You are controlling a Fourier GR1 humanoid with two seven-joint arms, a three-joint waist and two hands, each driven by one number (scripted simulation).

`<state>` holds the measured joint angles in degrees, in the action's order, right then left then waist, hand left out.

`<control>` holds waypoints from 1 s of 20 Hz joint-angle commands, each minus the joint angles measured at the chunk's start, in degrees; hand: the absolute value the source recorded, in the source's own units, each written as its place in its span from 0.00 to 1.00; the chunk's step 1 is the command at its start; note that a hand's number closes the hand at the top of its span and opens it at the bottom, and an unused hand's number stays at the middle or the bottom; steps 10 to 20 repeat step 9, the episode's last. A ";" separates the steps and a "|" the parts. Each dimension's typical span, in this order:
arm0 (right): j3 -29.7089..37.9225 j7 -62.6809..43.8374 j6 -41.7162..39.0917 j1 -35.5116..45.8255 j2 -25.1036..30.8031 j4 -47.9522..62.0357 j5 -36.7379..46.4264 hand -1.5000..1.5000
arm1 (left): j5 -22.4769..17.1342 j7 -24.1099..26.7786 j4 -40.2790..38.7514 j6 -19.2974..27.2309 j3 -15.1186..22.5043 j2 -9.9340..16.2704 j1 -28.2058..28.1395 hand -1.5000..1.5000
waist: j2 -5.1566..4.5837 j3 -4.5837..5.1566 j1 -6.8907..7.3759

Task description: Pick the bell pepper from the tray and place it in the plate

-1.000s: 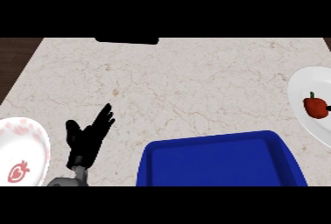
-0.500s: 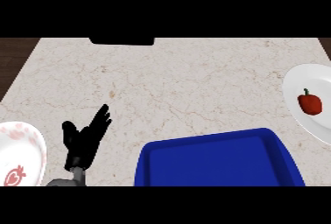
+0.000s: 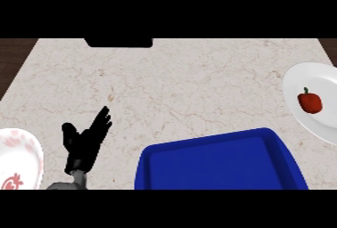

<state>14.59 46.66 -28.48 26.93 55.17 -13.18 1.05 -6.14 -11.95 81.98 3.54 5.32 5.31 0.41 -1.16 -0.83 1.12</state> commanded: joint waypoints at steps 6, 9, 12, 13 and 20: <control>-1.68 13.46 -7.84 -7.74 0.67 -1.84 1.02 0.00 | -1.09 -0.69 0.07 -1.18 -1.06 1.26 -1.61 0.50 | 0.43 0.12 -0.17; -1.83 14.06 -6.57 -8.55 0.34 -2.86 0.76 0.00 | -1.06 0.98 -0.92 -1.27 -1.20 0.83 -1.38 0.50 | 0.26 0.01 -0.09; -1.83 14.06 -6.57 -8.55 0.34 -2.86 0.76 0.00 | -1.06 0.98 -0.92 -1.27 -1.20 0.83 -1.38 0.50 | 0.26 0.01 -0.09; -1.83 14.06 -6.57 -8.55 0.34 -2.86 0.76 0.00 | -1.06 0.98 -0.92 -1.27 -1.20 0.83 -1.38 0.50 | 0.26 0.01 -0.09; -1.83 14.06 -6.57 -8.55 0.34 -2.86 0.76 0.00 | -1.06 0.98 -0.92 -1.27 -1.20 0.83 -1.38 0.50 | 0.26 0.01 -0.09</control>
